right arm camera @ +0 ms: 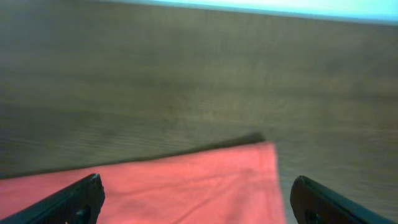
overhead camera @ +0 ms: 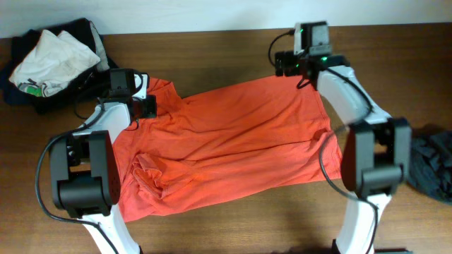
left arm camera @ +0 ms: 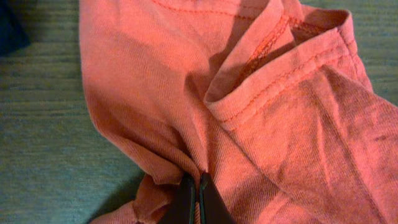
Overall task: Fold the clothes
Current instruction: 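Grasp the top edge with both grippers and fold it down over the hem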
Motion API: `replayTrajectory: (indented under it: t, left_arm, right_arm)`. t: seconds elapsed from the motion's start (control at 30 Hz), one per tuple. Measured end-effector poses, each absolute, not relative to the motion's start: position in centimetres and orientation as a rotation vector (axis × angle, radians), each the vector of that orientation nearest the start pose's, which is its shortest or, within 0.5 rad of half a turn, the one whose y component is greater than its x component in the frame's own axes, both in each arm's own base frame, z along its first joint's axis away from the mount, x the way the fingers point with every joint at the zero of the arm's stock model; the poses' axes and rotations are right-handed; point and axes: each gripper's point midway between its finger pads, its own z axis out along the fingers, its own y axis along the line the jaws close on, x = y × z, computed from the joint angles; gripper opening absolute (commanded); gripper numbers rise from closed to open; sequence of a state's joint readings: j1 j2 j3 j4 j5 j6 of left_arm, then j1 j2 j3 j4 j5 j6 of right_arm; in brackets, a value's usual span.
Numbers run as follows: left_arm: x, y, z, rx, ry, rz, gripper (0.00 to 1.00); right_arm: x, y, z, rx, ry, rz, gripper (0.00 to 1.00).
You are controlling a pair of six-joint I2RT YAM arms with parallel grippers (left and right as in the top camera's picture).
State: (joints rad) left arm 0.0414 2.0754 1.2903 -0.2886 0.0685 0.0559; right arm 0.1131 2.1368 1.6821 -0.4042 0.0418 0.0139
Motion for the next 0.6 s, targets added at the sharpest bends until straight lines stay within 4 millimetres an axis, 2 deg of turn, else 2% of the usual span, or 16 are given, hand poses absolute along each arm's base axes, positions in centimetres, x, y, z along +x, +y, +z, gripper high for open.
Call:
replayTrajectory:
  t: [0.07, 0.17, 0.3, 0.37, 0.4, 0.43, 0.47, 0.5, 0.57, 0.6]
  left_arm:
    - [47.9, 0.8, -0.2, 0.043, 2.649, -0.063, 0.01]
    - [47.8, 0.7, -0.2, 0.043, 2.652, -0.065, 0.01]
    - [47.8, 0.7, -0.2, 0.044, 2.654, -0.067, 0.01]
    - [47.8, 0.7, -0.2, 0.044, 2.653, -0.067, 0.01]
    - [47.8, 0.7, -0.2, 0.044, 2.653, -0.067, 0.01]
    - [47.8, 0.7, -0.2, 0.044, 2.653, -0.067, 0.01]
    - [47.8, 0.7, -0.2, 0.044, 2.653, -0.067, 0.01]
    - [47.8, 0.7, -0.2, 0.044, 2.653, -0.067, 0.01]
    - [47.8, 0.7, -0.2, 0.044, 2.653, -0.067, 0.01]
    - [47.8, 0.7, -0.2, 0.044, 2.653, -0.067, 0.01]
  right_arm:
    - [56.7, 5.4, 4.6, -0.099, 2.500, -0.006, 0.99]
    - [56.6, 4.0, 0.8, -0.065, 2.553, -0.009, 1.00]
    - [57.2, 0.9, 1.0, 0.005, 2.533, -0.036, 1.00]
    - [57.3, -0.2, 0.9, 0.029, 2.532, -0.032, 1.00]
    - [57.3, -0.3, 0.8, 0.030, 2.533, -0.015, 0.96]
    - [57.4, 0.0, 0.6, 0.024, 2.529, 0.006, 0.87]
    - [57.5, 0.2, 0.6, 0.016, 2.526, 0.019, 0.65]
    - [57.5, 0.3, 0.6, 0.010, 2.524, 0.027, 0.47]
    - [57.5, 0.4, 0.5, 0.003, 2.528, 0.034, 0.36]
    - [57.4, 0.5, 0.5, 0.003, 2.534, 0.040, 0.27]
